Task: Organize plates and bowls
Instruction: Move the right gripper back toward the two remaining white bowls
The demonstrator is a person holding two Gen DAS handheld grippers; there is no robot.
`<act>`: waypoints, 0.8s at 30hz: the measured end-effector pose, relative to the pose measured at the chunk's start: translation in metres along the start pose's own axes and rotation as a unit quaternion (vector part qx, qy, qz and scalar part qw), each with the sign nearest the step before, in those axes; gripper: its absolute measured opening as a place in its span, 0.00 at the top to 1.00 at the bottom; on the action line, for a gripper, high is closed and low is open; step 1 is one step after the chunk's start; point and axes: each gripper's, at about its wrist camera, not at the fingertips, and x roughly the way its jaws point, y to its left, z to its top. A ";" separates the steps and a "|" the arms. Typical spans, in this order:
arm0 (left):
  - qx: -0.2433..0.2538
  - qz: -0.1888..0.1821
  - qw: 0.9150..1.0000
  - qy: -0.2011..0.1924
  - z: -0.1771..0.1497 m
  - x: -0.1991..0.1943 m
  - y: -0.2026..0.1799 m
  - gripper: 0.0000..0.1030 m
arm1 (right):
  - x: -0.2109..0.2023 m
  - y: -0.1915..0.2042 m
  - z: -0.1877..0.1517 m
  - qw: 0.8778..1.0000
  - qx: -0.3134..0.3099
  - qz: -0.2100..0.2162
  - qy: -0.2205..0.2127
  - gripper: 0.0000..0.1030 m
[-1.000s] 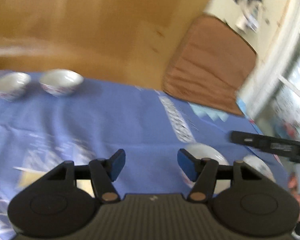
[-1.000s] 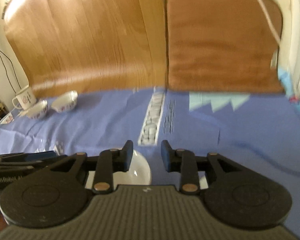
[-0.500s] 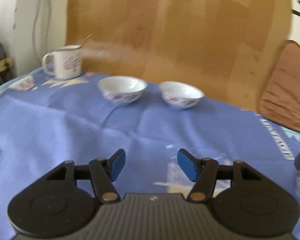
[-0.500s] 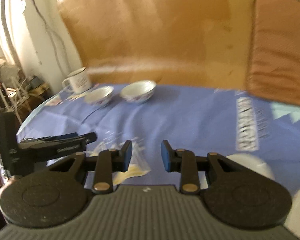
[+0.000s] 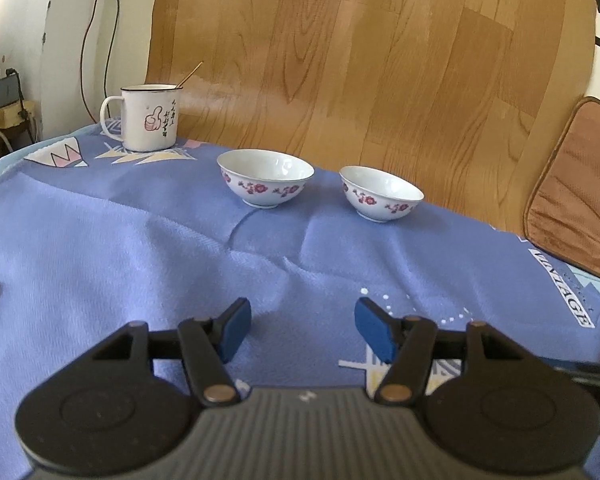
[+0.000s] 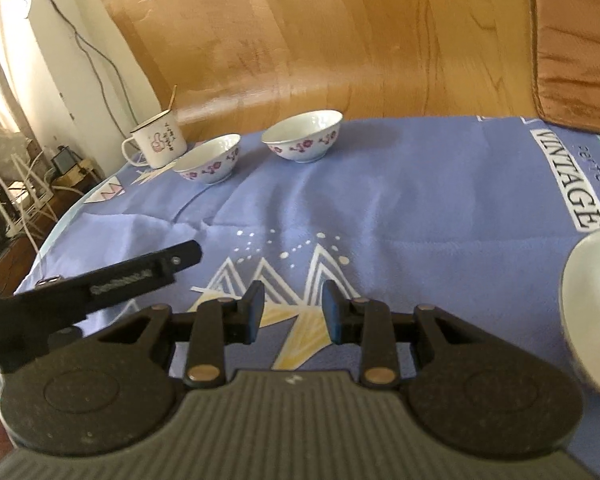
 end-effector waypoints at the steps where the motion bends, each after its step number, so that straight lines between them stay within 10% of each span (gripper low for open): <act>1: 0.000 0.000 1.000 0.000 0.000 0.000 0.000 0.43 | 0.001 -0.001 -0.002 1.000 -0.001 -0.003 -0.003 0.67; 24: 0.008 -0.005 1.000 -0.010 -0.001 -0.005 -0.002 0.39 | 0.002 -0.009 -0.012 0.999 0.016 0.013 -0.034 0.65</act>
